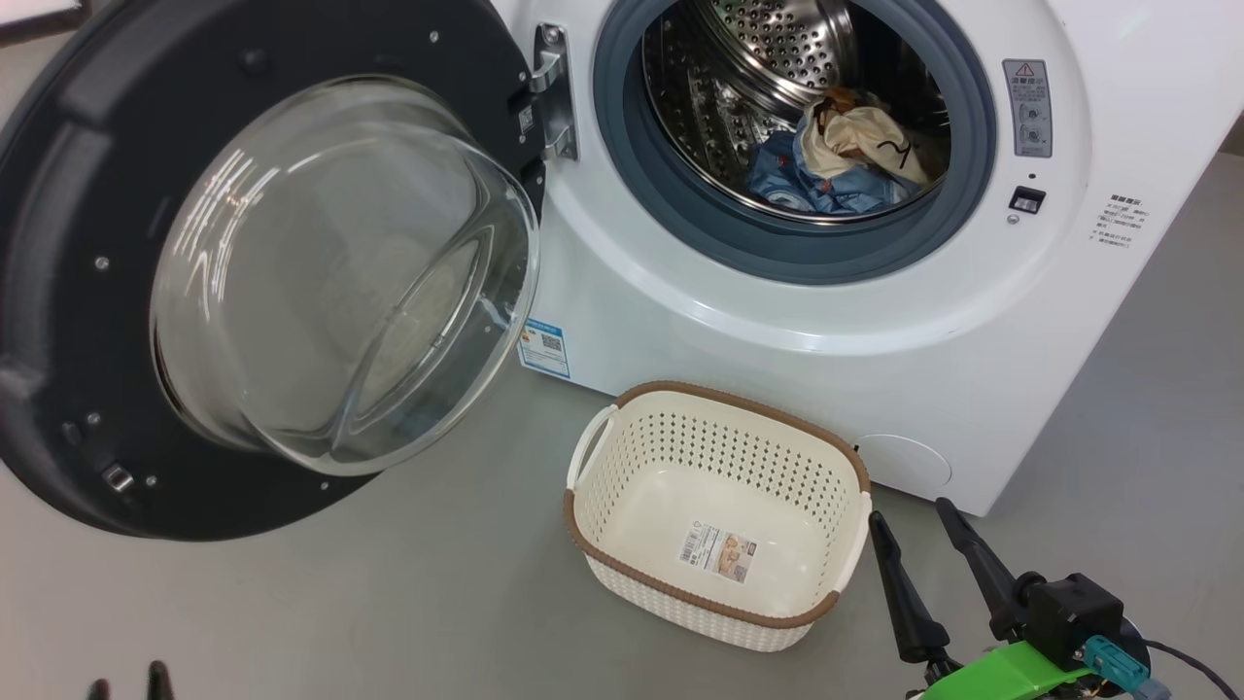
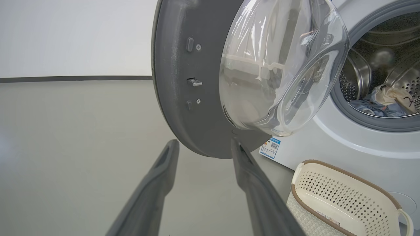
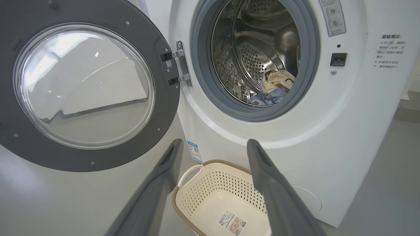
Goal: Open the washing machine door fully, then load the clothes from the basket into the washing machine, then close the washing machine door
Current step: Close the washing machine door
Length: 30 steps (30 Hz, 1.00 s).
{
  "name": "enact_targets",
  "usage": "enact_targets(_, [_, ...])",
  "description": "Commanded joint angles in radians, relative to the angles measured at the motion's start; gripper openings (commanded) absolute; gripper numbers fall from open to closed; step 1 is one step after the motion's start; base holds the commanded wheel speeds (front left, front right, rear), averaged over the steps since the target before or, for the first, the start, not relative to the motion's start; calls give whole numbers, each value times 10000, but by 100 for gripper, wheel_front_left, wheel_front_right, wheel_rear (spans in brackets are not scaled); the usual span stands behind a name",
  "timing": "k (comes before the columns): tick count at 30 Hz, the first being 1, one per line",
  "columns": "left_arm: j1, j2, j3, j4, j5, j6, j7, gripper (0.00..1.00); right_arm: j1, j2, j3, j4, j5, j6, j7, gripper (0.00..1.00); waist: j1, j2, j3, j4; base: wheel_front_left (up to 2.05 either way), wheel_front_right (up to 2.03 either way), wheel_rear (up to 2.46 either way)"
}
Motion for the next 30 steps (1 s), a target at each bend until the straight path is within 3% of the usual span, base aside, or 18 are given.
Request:
enact_targets(1, [-103, 118, 296, -173, -59, 48, -51, 0, -325, -27, 297, -209, -35, 62, -49, 100, 0, 0, -10, -7, 0, 0, 0])
enact_targets(10, [-189, 118, 383, -49, -179, -91, -51, 0, -244, -27, 224, -223, 27, 62, -49, 100, 0, 0, -47, -47, 0, 0, 0])
enact_targets(18, [-655, 196, 1283, -125, -380, -285, -51, 0, -140, -27, 196, -249, 128, 62, -49, 100, 0, 0, -70, -99, 0, 0, 0])
enact_targets(30, [-2282, 1269, 2424, -21, -760, -477, -51, 0, -150, -27, 165, -244, 170, 62, -49, 100, 0, 0, -47, -191, 0, 0, 0])
